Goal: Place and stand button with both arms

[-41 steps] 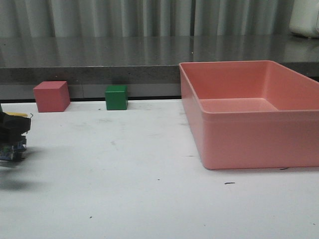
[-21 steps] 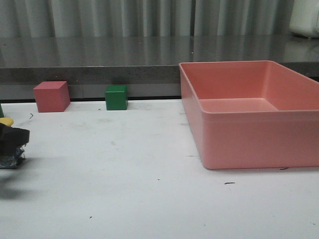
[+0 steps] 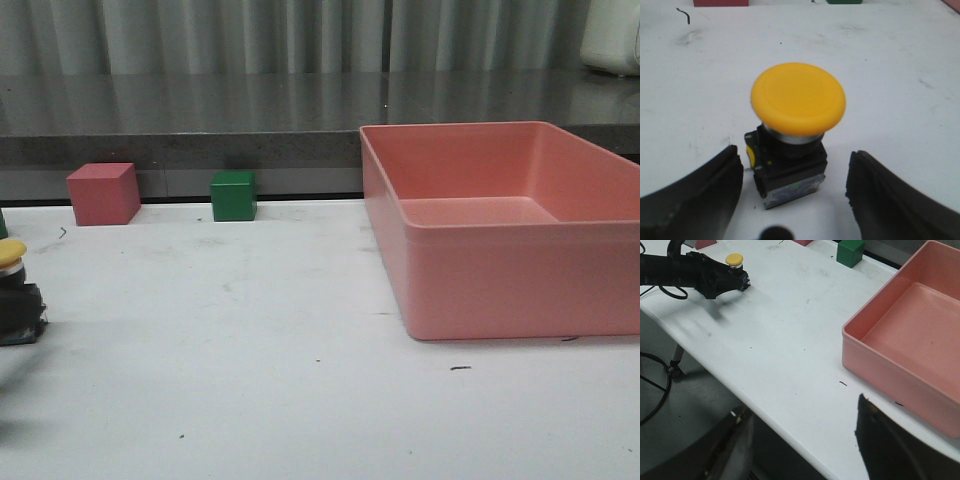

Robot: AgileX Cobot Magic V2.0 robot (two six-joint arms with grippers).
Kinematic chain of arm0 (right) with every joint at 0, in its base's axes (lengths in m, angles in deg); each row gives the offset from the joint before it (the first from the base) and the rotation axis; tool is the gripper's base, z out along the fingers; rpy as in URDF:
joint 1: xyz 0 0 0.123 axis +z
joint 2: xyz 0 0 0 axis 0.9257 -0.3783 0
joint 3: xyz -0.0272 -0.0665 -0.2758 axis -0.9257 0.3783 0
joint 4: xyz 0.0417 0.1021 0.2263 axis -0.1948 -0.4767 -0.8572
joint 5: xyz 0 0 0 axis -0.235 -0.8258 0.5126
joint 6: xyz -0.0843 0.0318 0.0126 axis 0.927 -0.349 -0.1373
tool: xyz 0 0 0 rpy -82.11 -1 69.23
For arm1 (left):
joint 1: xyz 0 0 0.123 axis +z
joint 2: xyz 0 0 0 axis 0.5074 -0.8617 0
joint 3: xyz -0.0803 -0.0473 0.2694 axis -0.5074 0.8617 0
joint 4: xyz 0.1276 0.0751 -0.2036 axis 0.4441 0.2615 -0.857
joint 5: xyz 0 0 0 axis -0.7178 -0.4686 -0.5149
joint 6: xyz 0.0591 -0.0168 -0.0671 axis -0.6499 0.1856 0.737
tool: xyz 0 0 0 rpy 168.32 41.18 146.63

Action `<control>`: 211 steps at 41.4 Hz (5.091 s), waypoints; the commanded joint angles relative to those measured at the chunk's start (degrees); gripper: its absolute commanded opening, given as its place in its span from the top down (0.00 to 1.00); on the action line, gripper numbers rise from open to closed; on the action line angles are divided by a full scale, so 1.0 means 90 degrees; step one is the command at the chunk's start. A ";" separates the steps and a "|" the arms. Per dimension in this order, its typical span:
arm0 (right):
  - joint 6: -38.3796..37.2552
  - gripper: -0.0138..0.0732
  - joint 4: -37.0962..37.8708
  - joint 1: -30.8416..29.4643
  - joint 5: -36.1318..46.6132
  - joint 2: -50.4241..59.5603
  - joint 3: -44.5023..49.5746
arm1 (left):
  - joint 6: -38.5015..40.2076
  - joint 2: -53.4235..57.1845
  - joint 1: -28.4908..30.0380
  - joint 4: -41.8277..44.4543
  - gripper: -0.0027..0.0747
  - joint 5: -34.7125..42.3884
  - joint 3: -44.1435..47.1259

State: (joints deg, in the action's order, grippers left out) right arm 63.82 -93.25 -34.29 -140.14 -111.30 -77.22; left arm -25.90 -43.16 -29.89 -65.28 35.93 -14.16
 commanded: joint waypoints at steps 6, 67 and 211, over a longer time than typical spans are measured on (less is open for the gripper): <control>0.0036 0.30 -0.0070 -0.0006 0.0414 -0.0027 -0.0151 | 0.0021 0.1408 -0.0010 -0.0163 0.37 -0.0055 0.0273; 0.0036 0.30 -0.0070 -0.0006 0.0414 -0.0027 -0.0151 | 0.1754 0.8077 -0.5482 -0.0302 0.37 -1.3075 -0.3325; 0.0036 0.92 -0.0070 -0.0006 0.0445 -0.0027 -0.0151 | -0.0756 1.1983 -0.0315 -0.2731 0.99 -0.6876 0.1631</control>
State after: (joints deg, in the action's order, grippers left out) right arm 63.87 -93.25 -34.29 -140.03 -111.30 -77.22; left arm -32.07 63.27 -32.94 -88.97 -30.94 -0.33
